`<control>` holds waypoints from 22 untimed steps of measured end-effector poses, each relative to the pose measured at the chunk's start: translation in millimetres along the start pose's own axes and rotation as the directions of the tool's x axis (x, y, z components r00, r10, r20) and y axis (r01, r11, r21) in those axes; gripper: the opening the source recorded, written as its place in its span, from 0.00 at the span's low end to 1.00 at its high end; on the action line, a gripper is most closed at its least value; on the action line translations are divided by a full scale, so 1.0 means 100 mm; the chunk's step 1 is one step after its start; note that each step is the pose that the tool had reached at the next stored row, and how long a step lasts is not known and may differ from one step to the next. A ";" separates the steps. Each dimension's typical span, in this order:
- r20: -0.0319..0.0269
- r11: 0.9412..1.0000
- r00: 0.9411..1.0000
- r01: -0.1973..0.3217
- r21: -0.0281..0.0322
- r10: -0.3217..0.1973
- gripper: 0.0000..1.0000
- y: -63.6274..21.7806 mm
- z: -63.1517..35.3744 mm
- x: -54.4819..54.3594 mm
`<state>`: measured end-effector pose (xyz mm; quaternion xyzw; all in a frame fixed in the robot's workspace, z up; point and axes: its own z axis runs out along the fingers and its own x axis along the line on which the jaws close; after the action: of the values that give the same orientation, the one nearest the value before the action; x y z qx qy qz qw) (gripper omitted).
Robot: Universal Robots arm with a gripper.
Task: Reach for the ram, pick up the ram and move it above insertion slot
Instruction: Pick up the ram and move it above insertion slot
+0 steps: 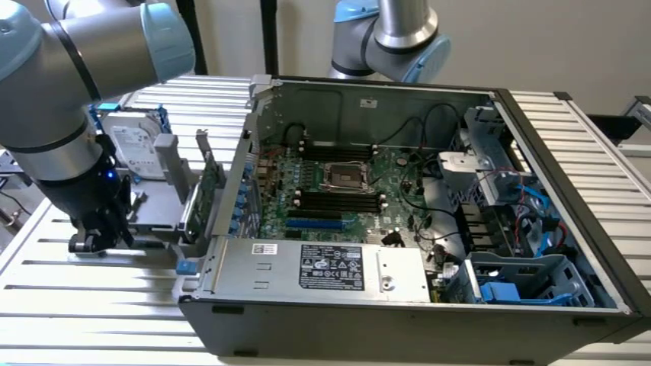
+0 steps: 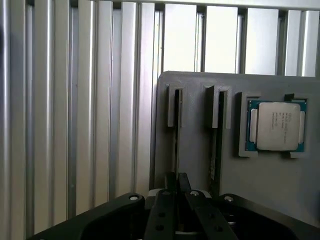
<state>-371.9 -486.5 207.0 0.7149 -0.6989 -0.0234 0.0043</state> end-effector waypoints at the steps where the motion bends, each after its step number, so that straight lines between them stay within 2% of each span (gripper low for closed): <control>1: 0.000 1.000 1.000 0.000 0.000 0.000 0.13 0.001 -0.017 0.00; 7: 0.000 1.000 1.000 0.000 0.000 0.000 0.13 0.006 -0.192 -0.01; 14: 0.000 1.000 1.000 0.000 -0.001 0.000 0.13 -0.005 -0.503 -0.01; 18: 0.000 1.000 1.000 0.001 -0.002 -0.001 0.13 -0.057 -0.688 -0.02; 22: 0.000 1.000 1.000 0.002 -0.003 -0.002 0.13 -0.156 -0.873 -0.02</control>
<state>-353.0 -486.5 293.6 0.7155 -0.6982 -0.0244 0.0054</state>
